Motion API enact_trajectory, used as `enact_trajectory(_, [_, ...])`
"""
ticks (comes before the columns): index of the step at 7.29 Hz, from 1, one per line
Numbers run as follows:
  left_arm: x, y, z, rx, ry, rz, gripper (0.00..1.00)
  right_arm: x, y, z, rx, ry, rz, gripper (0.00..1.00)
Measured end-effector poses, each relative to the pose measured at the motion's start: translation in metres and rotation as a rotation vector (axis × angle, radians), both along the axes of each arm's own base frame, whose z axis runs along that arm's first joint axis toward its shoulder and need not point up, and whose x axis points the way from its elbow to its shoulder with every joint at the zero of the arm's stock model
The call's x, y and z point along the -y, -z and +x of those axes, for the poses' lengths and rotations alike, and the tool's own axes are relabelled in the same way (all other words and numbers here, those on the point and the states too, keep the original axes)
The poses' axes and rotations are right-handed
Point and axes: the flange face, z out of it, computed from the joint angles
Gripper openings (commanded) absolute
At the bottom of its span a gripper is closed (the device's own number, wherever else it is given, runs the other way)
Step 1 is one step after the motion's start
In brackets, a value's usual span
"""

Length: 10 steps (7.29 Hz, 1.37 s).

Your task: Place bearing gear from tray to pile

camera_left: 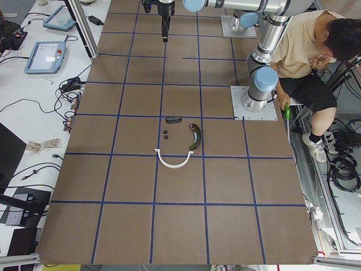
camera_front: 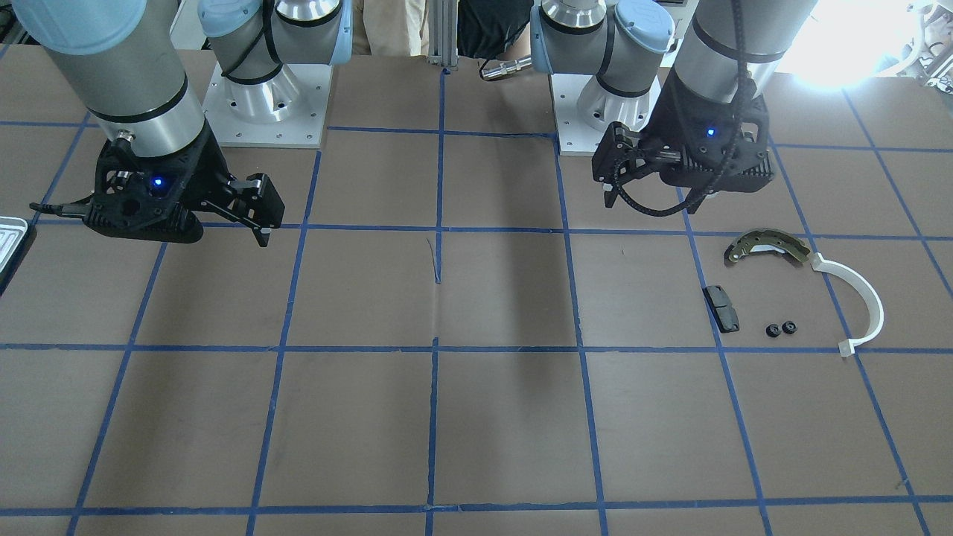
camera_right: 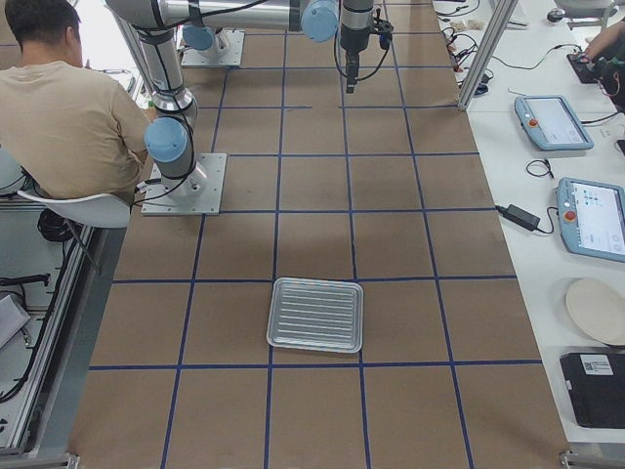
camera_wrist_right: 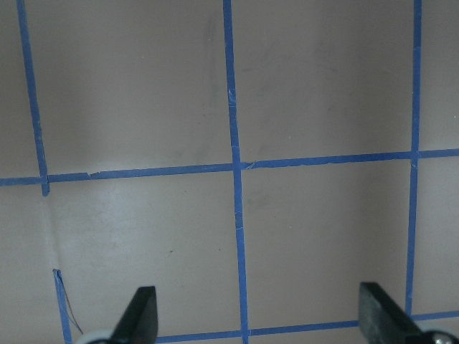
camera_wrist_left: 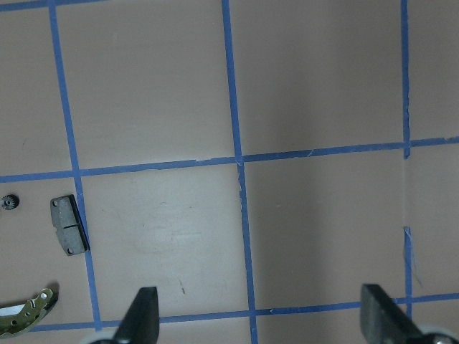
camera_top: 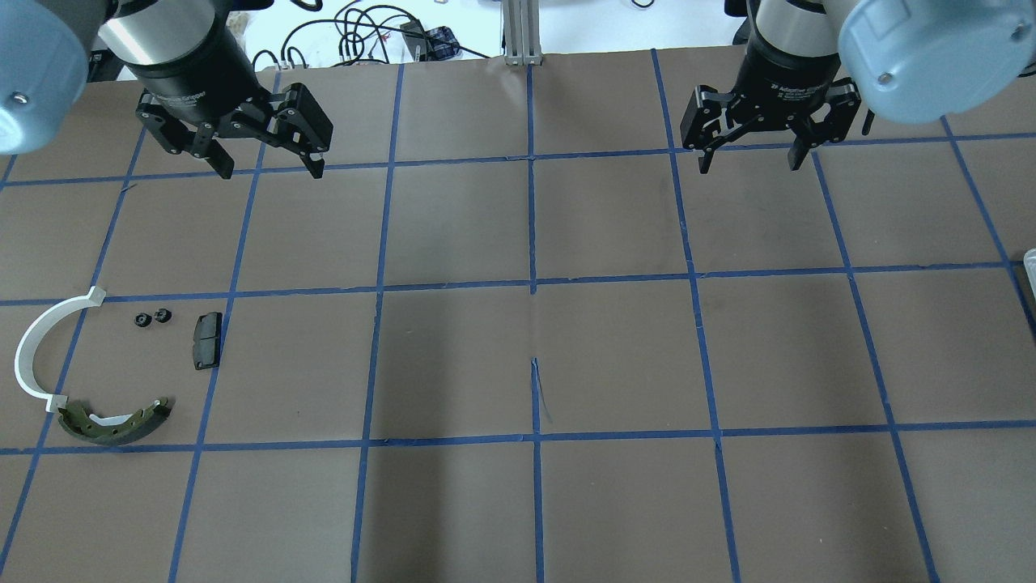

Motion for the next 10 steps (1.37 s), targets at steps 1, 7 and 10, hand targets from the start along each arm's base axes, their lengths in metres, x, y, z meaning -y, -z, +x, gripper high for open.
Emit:
enact_trajectory(1, [0.0004, -0.001, 0.0023, -0.001, -0.012, -0.001, 1.0, 0.0001, -0.0002, 0.0, 0.0, 0.0, 0.0, 1.0])
enact_trajectory(7, [0.001, -0.0016, 0.0052, -0.005, -0.066, 0.006, 1.0, 0.0007, -0.0005, 0.0002, 0.002, 0.0, -0.002, 1.0])
enact_trajectory(10, [0.0008, 0.0002, 0.0045, -0.005, -0.067, 0.011, 1.0, 0.0006, -0.0007, 0.0001, 0.0, 0.001, -0.003, 1.0])
